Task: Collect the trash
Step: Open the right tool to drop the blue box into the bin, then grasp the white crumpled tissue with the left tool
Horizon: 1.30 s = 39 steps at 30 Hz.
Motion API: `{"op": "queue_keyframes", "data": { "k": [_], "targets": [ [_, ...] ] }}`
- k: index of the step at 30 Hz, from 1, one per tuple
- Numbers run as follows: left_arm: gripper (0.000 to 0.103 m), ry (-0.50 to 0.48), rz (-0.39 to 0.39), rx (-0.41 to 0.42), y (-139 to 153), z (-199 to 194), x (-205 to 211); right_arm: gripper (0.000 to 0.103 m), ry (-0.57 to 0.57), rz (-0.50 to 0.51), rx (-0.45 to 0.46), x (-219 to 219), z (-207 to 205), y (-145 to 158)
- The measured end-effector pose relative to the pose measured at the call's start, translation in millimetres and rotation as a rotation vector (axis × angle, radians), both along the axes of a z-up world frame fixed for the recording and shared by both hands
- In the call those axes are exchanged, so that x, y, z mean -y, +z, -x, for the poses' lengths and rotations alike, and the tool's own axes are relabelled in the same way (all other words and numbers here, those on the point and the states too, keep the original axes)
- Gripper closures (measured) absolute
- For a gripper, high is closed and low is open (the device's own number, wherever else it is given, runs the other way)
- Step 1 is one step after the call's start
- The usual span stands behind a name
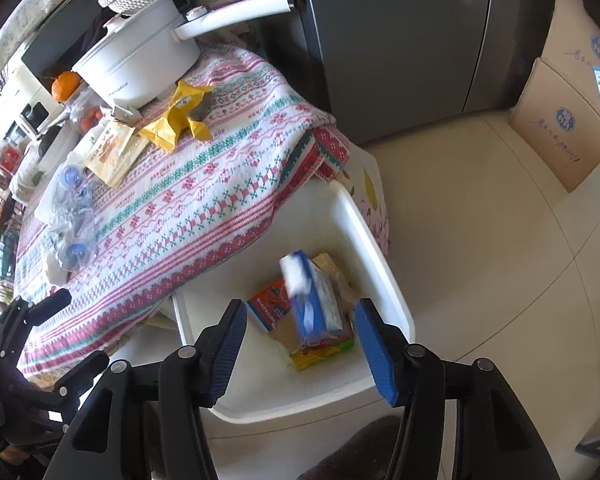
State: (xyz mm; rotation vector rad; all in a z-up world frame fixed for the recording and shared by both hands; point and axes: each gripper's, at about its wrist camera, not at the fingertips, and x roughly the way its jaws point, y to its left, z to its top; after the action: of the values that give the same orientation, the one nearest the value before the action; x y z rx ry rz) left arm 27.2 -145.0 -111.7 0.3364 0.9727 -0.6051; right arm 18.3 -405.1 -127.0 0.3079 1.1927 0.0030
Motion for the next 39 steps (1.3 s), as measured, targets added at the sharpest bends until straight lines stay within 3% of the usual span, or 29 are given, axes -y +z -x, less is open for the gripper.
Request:
{"op": "queue_keyframes", "data": {
  "k": [11,24,35,39],
  "targets": [
    [0.02,0.075,-0.001,-0.002,8,-11,-24,0.042,0.016,-0.009,0.035,-14,-9,16],
    [0.02,0.295,0.011,-0.016,17,-51,-106,0.033,0.073,-0.026,0.075,-55,-34,34],
    [0.02,0.4,-0.032,-0.05,-11,-81,-161,0.031,0.127,-0.03,0.063,-92,-56,33],
    [0.026,0.421,0.017,-0.116,-24,-93,-172,0.031,0.145,-0.032,0.059,-105,-61,32]
  ]
}}
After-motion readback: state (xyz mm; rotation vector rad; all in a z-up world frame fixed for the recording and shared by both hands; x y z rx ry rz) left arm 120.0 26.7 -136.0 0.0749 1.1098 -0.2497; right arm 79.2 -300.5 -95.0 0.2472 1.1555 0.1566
